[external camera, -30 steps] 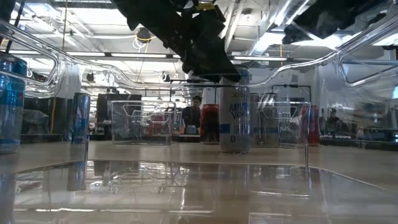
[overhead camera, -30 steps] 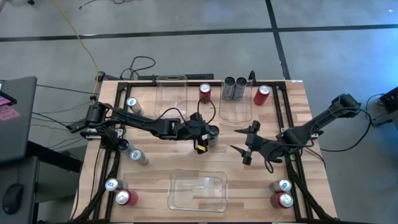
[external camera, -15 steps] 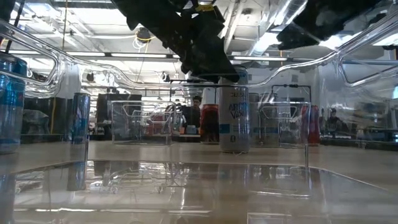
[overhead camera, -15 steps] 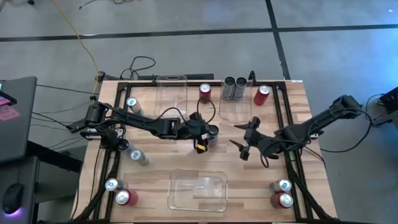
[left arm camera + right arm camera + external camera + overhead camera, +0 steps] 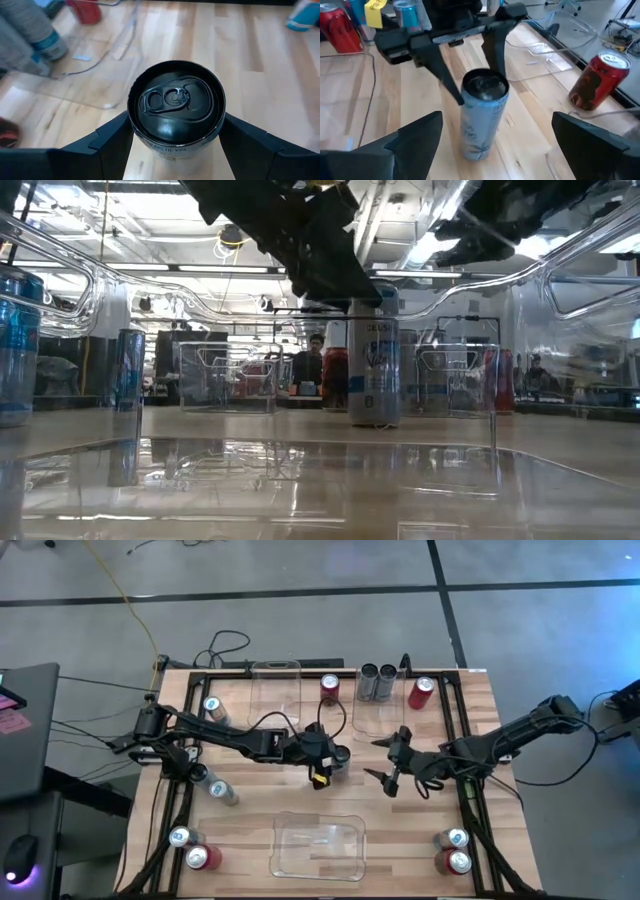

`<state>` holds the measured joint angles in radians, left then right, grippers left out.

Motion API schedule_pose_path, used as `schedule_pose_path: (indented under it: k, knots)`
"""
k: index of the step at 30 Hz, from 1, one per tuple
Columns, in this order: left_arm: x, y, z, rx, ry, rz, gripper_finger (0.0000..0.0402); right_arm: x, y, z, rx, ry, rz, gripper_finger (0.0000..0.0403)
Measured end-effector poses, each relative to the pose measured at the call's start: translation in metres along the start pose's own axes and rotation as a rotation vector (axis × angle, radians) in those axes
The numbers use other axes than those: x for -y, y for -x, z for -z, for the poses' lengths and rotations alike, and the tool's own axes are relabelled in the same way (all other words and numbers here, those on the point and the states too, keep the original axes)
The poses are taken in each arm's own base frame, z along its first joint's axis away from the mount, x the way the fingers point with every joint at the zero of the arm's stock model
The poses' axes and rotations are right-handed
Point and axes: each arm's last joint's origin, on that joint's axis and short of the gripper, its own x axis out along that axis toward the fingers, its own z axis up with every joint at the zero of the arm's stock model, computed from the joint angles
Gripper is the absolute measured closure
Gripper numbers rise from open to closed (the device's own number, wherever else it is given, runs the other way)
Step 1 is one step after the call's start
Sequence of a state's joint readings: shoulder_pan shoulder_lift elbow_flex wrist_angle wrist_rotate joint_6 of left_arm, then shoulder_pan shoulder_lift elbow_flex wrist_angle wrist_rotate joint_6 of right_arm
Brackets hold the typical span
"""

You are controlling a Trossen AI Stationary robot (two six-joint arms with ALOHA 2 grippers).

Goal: Sort soda cans
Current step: Put the top white-blue soda can into the top right transparent bin

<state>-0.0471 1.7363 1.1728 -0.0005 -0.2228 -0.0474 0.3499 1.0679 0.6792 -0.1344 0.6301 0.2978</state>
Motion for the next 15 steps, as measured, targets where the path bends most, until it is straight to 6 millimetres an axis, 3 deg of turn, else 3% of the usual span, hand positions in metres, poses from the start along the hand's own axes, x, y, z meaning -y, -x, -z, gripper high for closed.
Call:
schedule_pose_path:
  k: [9, 15]
  knots:
    - [0.001, 0.002, -0.001, 0.005, -0.014, 0.062, 0.0132, 0.002, -0.016, 0.003, -0.03, 0.003, 0.013, 0.0003]
    - [0.002, 0.001, -0.001, 0.006, -0.03, 0.063, 0.0092, -0.007, -0.035, 0.011, -0.061, 0.017, -0.018, 0.0003]
